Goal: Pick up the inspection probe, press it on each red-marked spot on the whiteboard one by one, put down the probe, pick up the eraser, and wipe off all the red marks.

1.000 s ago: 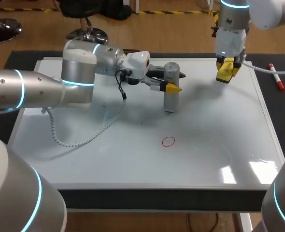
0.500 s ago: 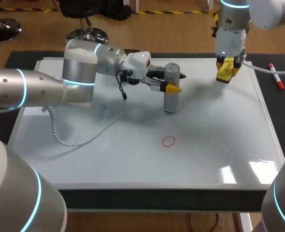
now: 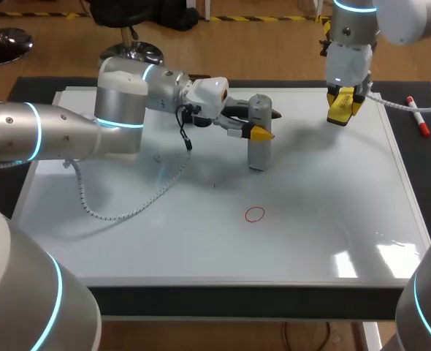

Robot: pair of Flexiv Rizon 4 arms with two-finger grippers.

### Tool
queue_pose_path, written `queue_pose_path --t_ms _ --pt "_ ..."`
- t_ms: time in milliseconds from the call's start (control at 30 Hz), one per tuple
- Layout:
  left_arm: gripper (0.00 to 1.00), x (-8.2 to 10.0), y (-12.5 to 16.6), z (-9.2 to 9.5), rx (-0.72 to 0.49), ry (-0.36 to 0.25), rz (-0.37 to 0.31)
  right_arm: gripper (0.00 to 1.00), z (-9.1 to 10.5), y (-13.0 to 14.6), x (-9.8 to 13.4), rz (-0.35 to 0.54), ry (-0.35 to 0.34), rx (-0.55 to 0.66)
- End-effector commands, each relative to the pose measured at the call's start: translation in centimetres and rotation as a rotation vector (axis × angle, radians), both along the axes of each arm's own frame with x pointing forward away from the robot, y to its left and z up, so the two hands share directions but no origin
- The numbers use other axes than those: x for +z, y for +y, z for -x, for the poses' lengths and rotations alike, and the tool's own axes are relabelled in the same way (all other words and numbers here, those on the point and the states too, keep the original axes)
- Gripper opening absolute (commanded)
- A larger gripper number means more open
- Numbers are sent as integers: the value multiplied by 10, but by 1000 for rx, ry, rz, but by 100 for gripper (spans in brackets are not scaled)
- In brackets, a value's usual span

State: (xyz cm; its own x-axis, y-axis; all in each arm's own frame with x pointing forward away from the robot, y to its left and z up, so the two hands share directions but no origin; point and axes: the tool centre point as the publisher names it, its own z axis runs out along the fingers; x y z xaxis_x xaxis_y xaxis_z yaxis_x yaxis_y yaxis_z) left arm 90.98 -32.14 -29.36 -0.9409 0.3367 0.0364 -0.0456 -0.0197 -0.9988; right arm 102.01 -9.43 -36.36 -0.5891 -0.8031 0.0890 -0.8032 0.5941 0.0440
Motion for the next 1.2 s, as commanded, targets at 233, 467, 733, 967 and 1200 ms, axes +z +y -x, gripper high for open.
queue_pose_path --t_ms 233,467,733,967,1200 --pt "0 -3 -1 -2 -3 4 -3 0 0 -1 1 2 1 2" --pt "0 -3 -1 -3 -5 5 -6 0 0 -1 1 2 1 2" --pt "0 1 -3 -4 -7 -3 -6 0 0 -1 1 2 1 2" --pt "0 21 4 -3 10 -30 5 0 0 -1 1 2 1 2" --pt "0 40 17 -10 43 -56 11 0 0 -1 1 2 1 2"
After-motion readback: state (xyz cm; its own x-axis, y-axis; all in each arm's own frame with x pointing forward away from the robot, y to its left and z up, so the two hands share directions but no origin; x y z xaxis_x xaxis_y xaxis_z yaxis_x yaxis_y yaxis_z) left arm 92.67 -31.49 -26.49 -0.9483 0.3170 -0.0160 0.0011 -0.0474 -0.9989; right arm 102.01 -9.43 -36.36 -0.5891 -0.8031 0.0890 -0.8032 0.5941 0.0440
